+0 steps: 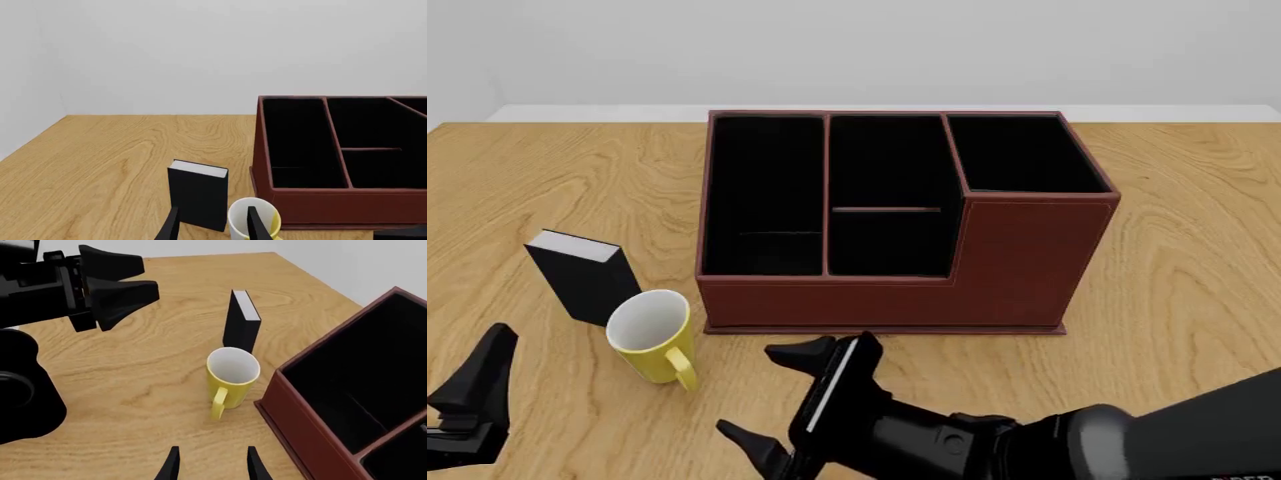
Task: Pick up the yellow and white mug and place it to the right of the caddy.
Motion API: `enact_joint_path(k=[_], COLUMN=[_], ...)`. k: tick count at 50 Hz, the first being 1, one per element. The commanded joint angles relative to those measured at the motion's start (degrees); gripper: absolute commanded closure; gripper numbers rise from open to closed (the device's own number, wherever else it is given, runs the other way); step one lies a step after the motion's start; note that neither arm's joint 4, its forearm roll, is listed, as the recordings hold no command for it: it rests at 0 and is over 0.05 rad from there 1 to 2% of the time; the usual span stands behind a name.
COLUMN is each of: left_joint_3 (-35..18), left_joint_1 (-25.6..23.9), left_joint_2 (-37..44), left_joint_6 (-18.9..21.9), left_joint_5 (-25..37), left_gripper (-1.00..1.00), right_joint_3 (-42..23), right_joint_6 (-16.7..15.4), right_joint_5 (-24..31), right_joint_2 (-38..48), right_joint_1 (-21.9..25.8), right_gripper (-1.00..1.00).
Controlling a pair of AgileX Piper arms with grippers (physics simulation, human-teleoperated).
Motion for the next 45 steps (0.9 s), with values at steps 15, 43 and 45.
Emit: enact_joint_path(k=[15, 43, 45], left_joint_3=[0.01, 0.11, 0.05], left_joint_1=[-0.01, -0.02, -0.02], left_joint_2=[-0.06, 0.07, 0.0], left_joint_6=[-0.01, 0.0, 0.03], left_joint_5=[0.05, -0.15, -0.02], left_gripper=[-1.0, -1.0, -1.0], right_joint_3=[-2.96, -7.4, -7.64], right_joint_6=[-0.14, 0.03, -0.06], right_joint_5=[2.12, 2.87, 2.79], right_joint_2=[0.37, 5.04, 5.49], right_joint_1=[0.07, 0.45, 0.49], right_gripper=[-1.0, -1.0, -1.0])
